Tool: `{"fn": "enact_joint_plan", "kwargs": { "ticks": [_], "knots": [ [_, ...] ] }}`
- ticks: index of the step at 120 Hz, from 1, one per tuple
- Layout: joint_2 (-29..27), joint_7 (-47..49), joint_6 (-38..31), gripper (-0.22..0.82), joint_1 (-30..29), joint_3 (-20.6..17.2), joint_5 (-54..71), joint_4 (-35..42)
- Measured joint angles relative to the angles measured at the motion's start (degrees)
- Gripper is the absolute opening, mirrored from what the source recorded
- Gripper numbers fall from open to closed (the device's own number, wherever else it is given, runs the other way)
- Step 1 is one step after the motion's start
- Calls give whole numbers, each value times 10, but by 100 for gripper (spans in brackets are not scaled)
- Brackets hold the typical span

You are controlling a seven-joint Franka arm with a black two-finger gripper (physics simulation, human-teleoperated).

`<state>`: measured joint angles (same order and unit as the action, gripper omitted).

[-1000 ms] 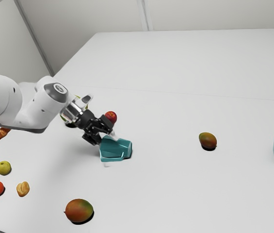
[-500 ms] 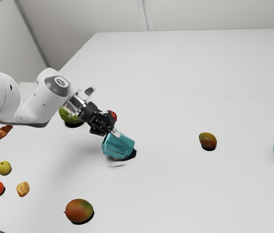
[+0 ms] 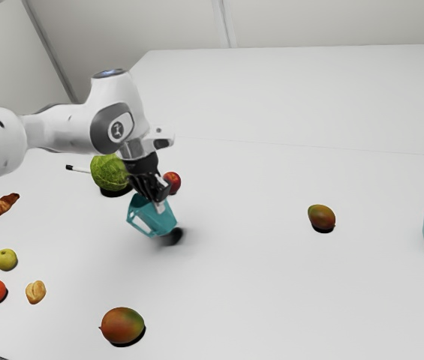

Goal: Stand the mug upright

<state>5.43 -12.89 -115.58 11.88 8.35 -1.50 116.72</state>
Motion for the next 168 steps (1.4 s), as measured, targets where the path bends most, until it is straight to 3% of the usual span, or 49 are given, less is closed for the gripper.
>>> {"fn": "enact_joint_plan", "kwargs": {
  "ticks": [37,113,125,146,168],
  "knots": [
    [21,97,28,-18,17,-9,102,-4],
    [63,202,39,-18,15,-32,104,-36],
    [62,209,39,-9,15,-31,89,-36],
    [55,219,38,19,15,-31,76,-36],
    [6,224,35,39,13,-30,73,-45]
  ]
}}
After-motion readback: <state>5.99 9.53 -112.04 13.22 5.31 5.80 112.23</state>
